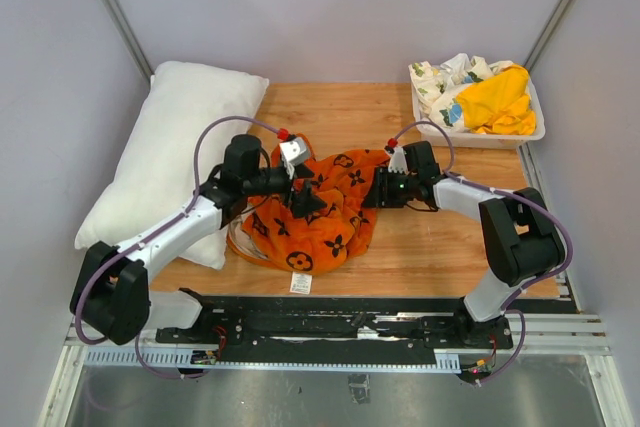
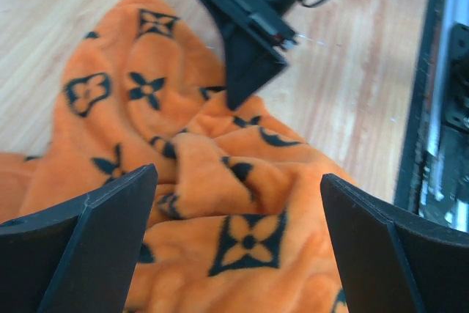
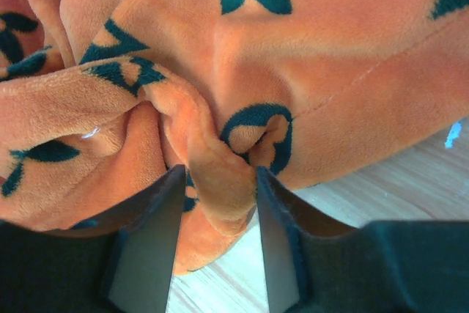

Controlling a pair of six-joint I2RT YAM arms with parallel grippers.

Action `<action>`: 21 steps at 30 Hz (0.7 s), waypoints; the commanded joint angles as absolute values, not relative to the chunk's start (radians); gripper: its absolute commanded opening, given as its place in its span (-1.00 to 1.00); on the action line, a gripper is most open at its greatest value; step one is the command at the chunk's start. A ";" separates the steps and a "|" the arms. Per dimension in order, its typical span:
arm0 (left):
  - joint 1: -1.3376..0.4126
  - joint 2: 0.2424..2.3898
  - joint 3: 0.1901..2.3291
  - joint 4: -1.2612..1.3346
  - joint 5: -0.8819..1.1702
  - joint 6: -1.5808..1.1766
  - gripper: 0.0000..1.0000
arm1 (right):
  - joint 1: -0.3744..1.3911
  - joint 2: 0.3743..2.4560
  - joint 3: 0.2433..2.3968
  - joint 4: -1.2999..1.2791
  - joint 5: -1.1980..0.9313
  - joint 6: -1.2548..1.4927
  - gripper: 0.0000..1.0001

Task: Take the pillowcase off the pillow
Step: Fold the pillowcase at the center of the board.

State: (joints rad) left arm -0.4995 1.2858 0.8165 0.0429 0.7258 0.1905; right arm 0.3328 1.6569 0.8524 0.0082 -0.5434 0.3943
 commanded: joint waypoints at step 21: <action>-0.235 1.242 0.721 0.334 0.388 -0.156 0.95 | 0.304 1.590 0.811 -0.001 -0.575 0.390 -0.78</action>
State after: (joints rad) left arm -0.2680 1.2701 0.7380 0.2821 0.4820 -0.1101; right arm 0.3328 1.6531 0.8047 0.0246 -0.5755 0.3973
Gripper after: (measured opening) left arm 0.974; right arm 0.194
